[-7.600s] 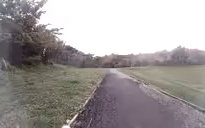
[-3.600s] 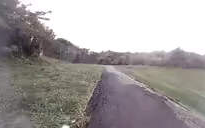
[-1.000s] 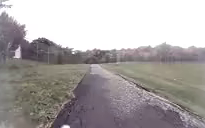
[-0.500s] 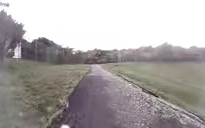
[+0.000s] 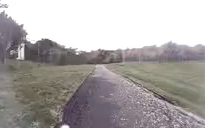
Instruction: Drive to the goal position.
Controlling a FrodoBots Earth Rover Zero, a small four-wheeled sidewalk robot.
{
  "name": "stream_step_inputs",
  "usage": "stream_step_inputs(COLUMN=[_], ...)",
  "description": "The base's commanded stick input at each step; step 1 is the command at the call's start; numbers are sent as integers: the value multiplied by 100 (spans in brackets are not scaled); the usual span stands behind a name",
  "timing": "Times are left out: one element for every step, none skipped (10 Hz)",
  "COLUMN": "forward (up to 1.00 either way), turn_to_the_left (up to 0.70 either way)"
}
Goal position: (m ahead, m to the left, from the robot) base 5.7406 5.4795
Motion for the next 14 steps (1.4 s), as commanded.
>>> stream_step_inputs(forward=[70, 70, 70, 70, 70, 70, 70, 70, 70, 70, 70, 70, 70, 70], turn_to_the_left=[0, 0, 0, 0, 0, 0, 0, 0, 0, 0, 0, 0, 0, 0])
